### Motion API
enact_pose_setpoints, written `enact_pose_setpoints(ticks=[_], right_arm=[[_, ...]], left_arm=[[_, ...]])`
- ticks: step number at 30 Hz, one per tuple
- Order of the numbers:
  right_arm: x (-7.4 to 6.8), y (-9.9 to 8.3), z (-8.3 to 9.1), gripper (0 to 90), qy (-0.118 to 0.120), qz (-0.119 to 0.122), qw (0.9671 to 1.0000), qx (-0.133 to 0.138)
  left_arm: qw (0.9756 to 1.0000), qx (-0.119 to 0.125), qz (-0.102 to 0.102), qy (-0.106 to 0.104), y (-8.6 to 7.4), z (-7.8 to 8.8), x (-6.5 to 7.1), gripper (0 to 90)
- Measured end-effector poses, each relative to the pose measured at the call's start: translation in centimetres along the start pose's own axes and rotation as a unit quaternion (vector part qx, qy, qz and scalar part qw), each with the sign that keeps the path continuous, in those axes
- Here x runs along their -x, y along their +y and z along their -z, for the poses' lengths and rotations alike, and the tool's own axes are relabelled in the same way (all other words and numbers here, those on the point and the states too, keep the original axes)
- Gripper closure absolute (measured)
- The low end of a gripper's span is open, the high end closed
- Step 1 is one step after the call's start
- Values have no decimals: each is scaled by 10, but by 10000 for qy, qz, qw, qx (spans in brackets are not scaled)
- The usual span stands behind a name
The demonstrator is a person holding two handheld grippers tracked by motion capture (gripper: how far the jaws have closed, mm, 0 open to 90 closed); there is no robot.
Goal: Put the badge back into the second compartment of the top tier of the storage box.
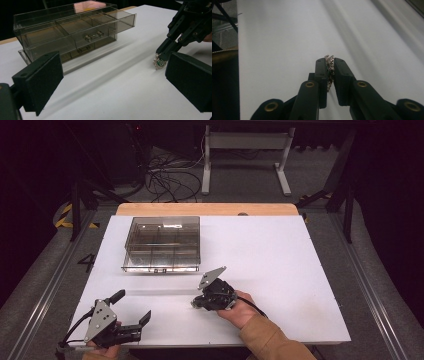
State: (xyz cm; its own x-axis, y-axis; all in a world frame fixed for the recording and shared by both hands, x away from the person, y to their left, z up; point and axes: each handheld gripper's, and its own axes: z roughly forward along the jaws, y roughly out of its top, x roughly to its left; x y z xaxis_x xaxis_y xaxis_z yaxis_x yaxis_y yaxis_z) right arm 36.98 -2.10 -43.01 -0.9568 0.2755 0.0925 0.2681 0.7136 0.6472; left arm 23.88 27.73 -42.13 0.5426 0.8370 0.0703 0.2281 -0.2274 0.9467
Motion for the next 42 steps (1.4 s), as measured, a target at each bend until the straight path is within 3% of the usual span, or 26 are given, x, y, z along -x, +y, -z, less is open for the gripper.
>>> enact_pose_setpoints(ticks=[4,9,15,26,31,42], right_arm=[[0,0,0,872,123,-9,9999,-22],[-1,1,0,875,62,125,9999,-51],[-3,2,3,875,40,100,9999,60],[-6,4,16,875,-125,187,9989,423],[-7,5,28,875,-223,210,9967,756],[-7,7,32,874,-265,236,9957,859]], left_arm=[[10000,0,-1,1,0,0,0,23],[10000,5,0,-2,0,0,0,23],[10000,5,-10,3,0,0,0,23],[10000,2,2,0,0,0,0,23],[10000,4,-4,9,0,0,0,23],[10000,3,5,7,0,0,0,23]])
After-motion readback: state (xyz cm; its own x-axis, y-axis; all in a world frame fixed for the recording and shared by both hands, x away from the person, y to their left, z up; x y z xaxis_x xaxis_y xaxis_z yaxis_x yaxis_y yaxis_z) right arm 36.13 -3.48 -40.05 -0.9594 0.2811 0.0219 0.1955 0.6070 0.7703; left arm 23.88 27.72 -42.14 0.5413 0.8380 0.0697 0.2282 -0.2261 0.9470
